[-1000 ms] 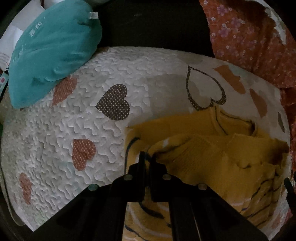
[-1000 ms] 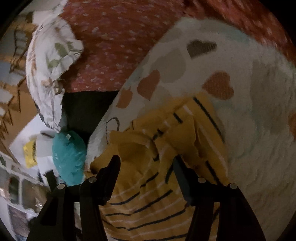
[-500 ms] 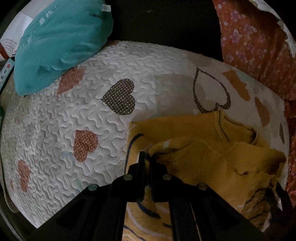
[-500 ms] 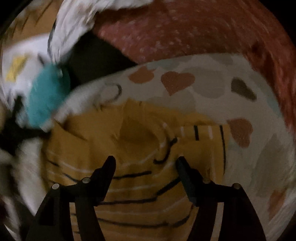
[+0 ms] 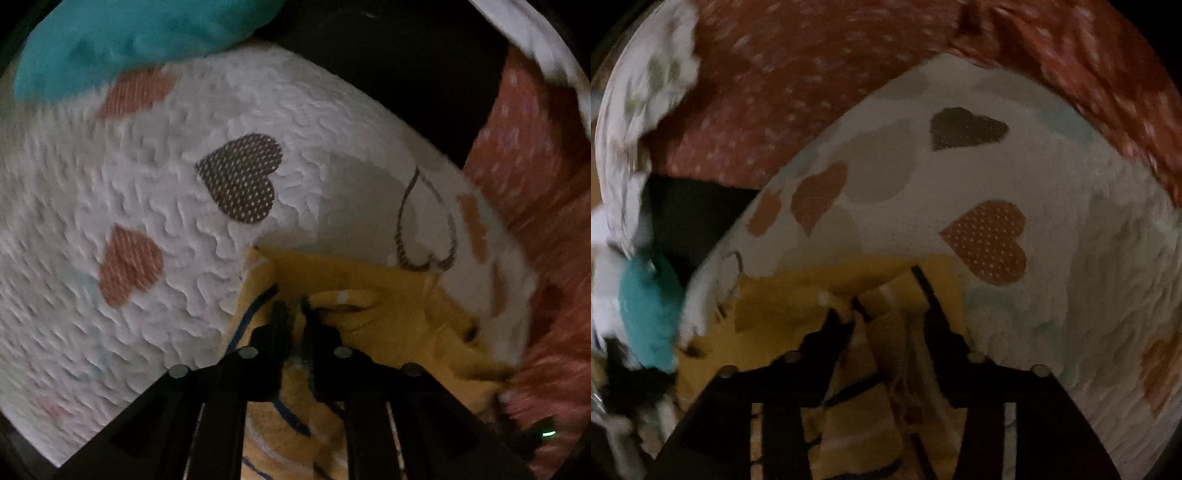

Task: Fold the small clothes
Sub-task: 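Pinch and straighten the folded edge with the left gripper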

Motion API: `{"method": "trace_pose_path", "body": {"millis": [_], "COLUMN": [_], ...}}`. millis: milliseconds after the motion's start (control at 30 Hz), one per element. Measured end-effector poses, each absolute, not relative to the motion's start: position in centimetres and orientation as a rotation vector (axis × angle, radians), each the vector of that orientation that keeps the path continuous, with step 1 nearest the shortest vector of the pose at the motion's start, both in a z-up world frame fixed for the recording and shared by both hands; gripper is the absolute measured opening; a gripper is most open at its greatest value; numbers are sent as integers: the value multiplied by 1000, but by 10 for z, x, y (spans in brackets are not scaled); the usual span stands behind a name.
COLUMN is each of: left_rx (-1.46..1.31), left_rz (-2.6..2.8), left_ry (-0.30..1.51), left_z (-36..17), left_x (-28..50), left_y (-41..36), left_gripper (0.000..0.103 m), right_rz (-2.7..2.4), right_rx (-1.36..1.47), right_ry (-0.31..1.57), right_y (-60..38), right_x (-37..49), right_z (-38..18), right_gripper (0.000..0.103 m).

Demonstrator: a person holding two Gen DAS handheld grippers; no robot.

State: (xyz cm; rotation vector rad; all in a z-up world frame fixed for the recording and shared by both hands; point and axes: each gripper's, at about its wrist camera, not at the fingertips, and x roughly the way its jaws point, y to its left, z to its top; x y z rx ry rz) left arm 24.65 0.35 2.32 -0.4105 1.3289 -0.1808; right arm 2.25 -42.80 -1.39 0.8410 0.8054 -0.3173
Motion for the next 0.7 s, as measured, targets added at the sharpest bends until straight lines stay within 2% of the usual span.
{"method": "trace_pose_path", "body": {"millis": [100, 267, 400, 500, 667, 700], "left_rx": [-459, -373, -214, -143, 26, 81], "left_rz": [-208, -149, -240, -369, -364, -323], "left_ry": [1322, 1206, 1121, 1154, 1206, 1209], "left_z": [33, 72, 99, 89, 45, 37], "left_x": [241, 226, 210, 200, 198, 204], "left_y": [21, 25, -8, -48, -95, -99], "left_gripper": [21, 22, 22, 25, 25, 25], "right_rz": [-318, -346, -325, -70, 76, 30], "right_rx": [887, 946, 900, 915, 841, 809], "right_ry": [787, 747, 656, 696, 886, 905], "right_y": [-429, -431, -423, -396, -355, -356], "right_x": [22, 11, 0, 22, 57, 59], "right_z": [-11, 0, 23, 26, -8, -14], "right_gripper": [65, 66, 66, 65, 64, 57]}}
